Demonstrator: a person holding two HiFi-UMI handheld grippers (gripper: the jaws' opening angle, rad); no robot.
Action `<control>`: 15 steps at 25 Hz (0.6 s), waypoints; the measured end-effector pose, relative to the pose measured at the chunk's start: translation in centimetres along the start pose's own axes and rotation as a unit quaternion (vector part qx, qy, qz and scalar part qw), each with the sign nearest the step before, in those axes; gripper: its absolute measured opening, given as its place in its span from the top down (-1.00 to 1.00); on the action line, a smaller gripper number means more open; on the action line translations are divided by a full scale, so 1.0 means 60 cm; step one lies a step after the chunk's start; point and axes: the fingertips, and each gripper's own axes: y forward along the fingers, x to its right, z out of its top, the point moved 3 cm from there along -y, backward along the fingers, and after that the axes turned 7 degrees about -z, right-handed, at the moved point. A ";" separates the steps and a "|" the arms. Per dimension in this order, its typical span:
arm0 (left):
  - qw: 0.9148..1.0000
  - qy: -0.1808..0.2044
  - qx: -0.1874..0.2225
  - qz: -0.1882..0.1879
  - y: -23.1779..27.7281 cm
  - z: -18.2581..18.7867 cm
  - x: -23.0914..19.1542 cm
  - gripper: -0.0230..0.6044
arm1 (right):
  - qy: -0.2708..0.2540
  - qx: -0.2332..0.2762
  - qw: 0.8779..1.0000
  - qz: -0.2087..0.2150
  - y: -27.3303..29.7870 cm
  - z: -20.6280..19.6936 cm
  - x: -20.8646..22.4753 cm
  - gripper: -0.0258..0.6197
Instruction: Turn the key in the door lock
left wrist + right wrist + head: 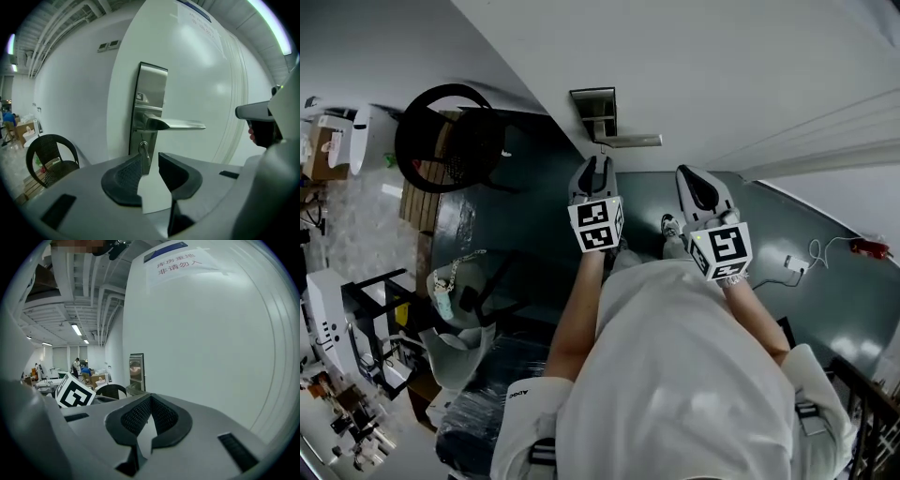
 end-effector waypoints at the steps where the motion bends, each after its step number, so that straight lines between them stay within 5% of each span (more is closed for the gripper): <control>1: 1.000 0.000 -0.004 0.000 0.008 -0.003 -0.003 0.62 | 0.001 -0.002 1.000 -0.008 -0.001 -0.002 0.002 0.94; 15: 0.999 -0.021 -0.008 0.036 0.066 -0.014 -0.023 0.62 | 0.000 -0.018 0.998 -0.061 -0.025 -0.023 0.021 0.94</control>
